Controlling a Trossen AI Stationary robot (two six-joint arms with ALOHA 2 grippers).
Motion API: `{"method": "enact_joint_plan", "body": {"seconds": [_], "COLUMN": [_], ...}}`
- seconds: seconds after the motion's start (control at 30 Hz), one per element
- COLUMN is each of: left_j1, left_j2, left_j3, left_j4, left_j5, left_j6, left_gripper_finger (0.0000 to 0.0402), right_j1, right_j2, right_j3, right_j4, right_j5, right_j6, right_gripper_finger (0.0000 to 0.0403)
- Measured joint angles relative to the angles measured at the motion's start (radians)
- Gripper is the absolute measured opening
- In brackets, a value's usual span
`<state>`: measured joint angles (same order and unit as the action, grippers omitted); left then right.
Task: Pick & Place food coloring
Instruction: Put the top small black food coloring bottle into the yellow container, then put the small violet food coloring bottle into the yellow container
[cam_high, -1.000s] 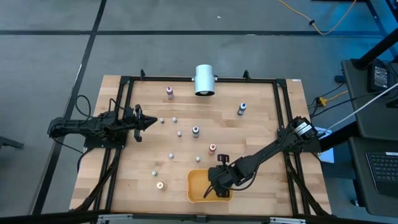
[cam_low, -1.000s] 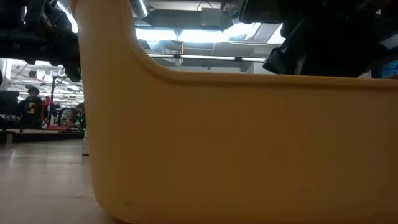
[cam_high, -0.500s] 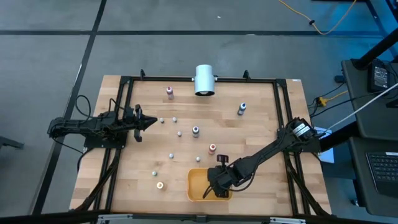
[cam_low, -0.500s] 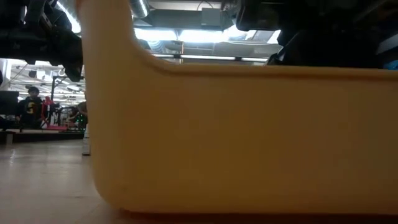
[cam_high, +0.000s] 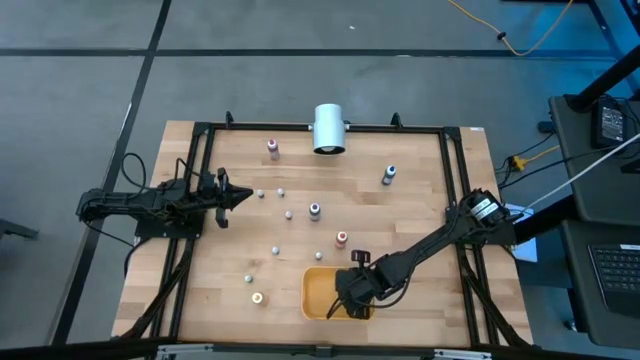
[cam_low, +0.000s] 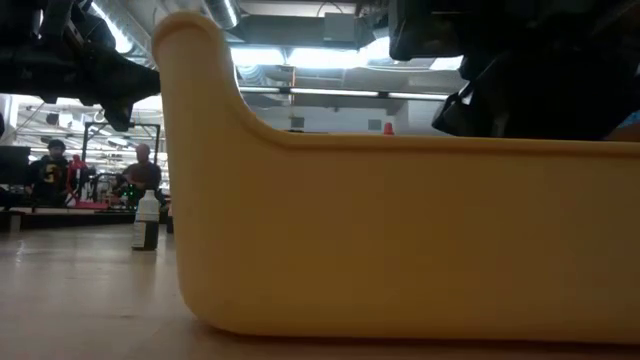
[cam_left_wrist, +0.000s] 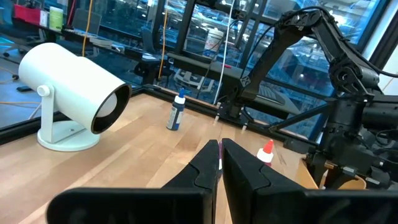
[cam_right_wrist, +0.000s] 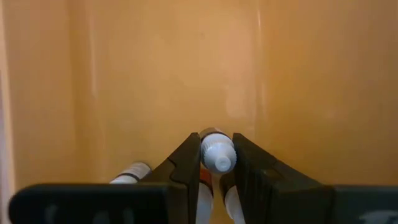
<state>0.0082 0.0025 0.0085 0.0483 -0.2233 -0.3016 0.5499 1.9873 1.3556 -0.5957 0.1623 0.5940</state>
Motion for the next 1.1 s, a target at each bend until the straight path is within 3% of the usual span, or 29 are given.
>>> {"method": "enact_joint_plan", "body": {"seconds": [0.4, 0.67, 1.1], "left_j1": [0.0, 0.0, 0.0], "left_j2": [0.0, 0.0, 0.0], "left_j3": [0.0, 0.0, 0.0], "left_j4": [0.0, 0.0, 0.0], "left_j5": [0.0, 0.0, 0.0], "left_j6": [0.0, 0.0, 0.0], "left_gripper_finger": [0.0017, 0.0017, 0.0017], "right_j1": [0.0, 0.0, 0.001], "right_j2": [0.0, 0.0, 0.0], "right_j3": [0.0, 0.042, 0.222], "right_j4": [-0.005, -0.041, -0.291], "right_j5": [0.001, 0.003, 0.005], "right_j6": [0.007, -0.025, -0.081], "right_gripper_finger": [0.0127, 0.0117, 0.0102]}}
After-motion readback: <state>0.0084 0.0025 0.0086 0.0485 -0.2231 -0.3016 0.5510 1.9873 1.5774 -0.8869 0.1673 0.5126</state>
